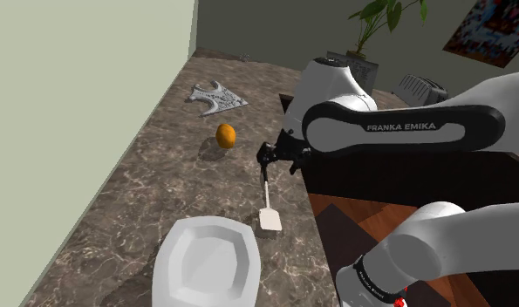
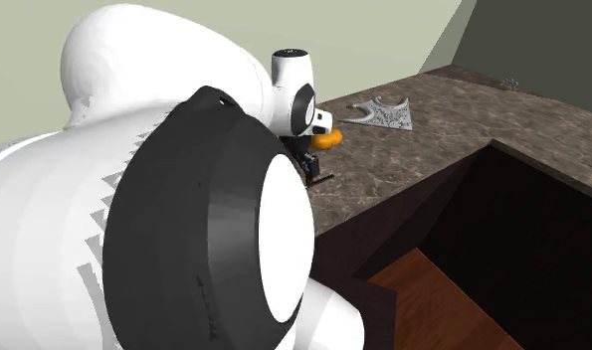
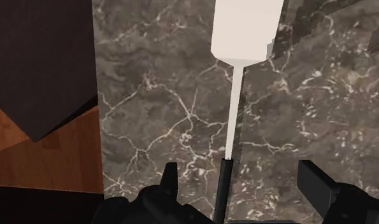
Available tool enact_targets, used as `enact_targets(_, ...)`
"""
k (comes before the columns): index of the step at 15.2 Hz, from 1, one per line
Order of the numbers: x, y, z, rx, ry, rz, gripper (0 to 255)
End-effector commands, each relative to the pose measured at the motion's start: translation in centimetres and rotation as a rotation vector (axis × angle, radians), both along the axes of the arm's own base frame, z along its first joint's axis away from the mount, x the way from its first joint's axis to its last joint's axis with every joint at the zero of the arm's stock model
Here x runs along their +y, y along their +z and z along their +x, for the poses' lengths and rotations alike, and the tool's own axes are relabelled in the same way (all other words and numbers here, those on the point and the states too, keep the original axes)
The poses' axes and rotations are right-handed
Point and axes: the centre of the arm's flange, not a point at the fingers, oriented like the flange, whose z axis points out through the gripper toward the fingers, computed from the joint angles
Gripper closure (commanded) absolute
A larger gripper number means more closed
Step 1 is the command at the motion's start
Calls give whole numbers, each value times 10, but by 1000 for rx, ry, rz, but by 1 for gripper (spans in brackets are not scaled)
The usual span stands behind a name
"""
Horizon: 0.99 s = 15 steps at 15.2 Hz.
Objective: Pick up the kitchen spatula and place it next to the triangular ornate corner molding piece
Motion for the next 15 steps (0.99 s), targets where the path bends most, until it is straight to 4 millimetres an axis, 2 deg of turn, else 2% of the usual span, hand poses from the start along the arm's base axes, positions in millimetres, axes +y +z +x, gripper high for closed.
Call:
enact_targets(1, 7, -24, 4, 13, -87, 4, 0)
enact_targets(9, 8, -71, 9, 18, -118, 5, 0)
enact_targets(15, 8, -74, 9, 18, -118, 5, 0)
